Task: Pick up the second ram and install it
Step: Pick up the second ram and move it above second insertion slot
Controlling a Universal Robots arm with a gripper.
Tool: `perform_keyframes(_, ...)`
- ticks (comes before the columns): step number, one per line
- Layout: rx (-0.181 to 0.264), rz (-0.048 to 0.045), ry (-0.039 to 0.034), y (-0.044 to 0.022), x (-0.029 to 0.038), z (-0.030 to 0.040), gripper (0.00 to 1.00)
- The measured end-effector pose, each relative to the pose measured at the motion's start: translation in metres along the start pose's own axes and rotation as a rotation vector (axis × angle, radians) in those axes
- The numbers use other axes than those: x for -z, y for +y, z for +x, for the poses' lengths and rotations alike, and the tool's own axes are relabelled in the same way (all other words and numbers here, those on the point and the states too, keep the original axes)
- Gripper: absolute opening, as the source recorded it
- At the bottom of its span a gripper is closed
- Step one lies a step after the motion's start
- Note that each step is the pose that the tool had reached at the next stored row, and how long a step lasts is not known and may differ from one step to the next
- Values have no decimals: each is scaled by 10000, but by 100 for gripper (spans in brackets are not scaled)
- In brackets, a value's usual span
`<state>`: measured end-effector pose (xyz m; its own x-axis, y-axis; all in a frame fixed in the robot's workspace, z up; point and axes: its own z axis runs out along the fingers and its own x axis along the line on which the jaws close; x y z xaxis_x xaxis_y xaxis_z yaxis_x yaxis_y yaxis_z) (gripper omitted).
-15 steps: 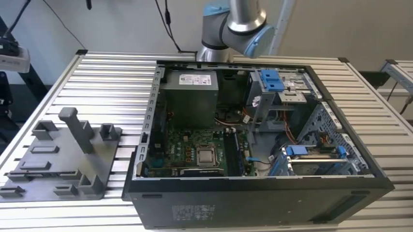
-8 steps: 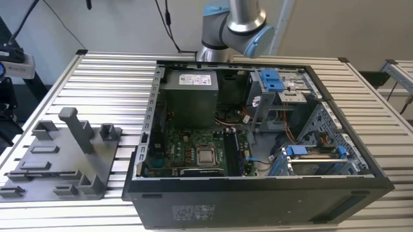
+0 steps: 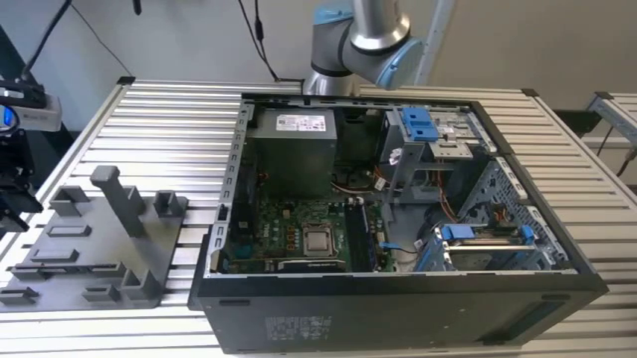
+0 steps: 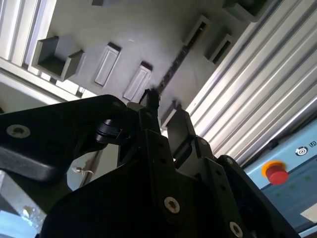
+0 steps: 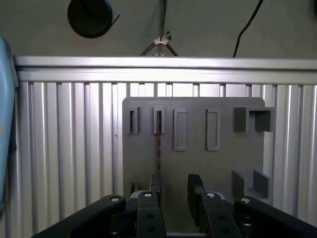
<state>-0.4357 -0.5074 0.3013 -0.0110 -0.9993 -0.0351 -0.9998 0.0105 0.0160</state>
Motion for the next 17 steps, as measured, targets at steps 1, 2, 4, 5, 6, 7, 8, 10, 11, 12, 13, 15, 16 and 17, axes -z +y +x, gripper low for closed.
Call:
perform_keyframes(1, 0, 0, 0, 0, -12, -1, 36)
perform_keyframes(2, 0, 1, 0, 0, -22, 0, 36)
perform_keyframes(4, 0, 0, 1, -1, -36, 0, 36)
perform_keyframes(5, 0, -1, 1, -1, -39, 0, 36)
perform_keyframes(6, 0, -1, 2, -1, -39, 0, 36)
perform_keyframes(7, 0, -1, 2, 0, -39, 0, 36)
perform_keyframes(8, 0, -1, 1, 0, -40, 0, 36)
perform_keyframes(10, 0, 0, 0, 0, -42, 0, 36)
perform_keyframes(11, 0, 4, -3, -1, -48, 0, 36)
perform_keyframes(12, 0, 4, -3, -1, -56, 0, 36)
perform_keyframes(13, 0, 2, -1, -1, -64, 1, 36)
perform_keyframes(15, 0, 1, -1, -1, -86, 1, 36)
perform_keyframes(16, 0, 1, -1, -2, -100, 2, 36)
perform_keyframes(17, 0, 1, 0, -2, -114, 3, 36)
